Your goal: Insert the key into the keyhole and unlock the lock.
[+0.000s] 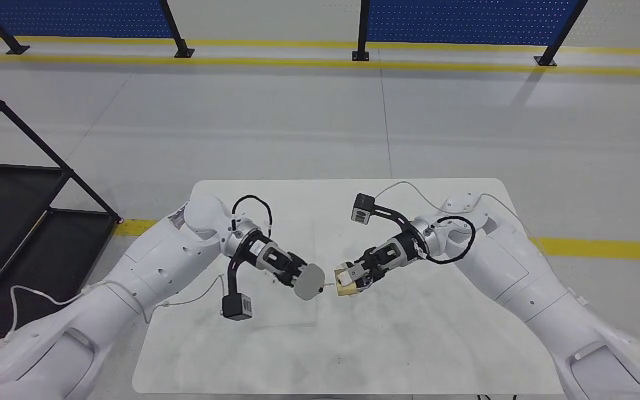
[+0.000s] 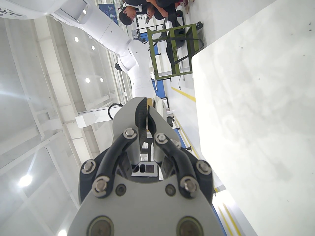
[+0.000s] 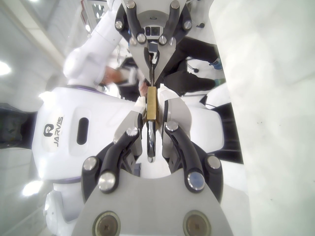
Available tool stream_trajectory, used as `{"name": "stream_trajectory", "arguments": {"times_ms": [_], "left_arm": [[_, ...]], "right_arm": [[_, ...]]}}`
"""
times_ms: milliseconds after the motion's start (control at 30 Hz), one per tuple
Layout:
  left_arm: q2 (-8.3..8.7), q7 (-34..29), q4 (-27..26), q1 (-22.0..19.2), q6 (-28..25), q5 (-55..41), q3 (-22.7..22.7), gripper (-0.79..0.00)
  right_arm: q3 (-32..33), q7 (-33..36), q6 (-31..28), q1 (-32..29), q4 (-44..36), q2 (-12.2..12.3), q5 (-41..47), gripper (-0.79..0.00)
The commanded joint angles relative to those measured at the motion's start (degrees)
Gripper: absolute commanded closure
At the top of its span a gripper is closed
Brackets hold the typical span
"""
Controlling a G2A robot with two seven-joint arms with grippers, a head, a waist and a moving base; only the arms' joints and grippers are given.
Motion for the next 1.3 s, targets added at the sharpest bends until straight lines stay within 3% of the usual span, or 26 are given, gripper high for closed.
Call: {"name": "stream_trajectory", "arguments": {"times_ms": [0,1267], "left_arm": [[-0.09,0.0,0.1,0.0,0.0,0.1,0.0,0.000],[-2.11,0.0,2.1,-0.3,0.0,0.8,-0.4,0.000]], "right_arm": [[0.0,0.0,0.0,0.0,0.0,0.0,0.0,0.000],[0.0,0.0,0.0,0.0,0.0,0.0,0.0,0.000]]}}
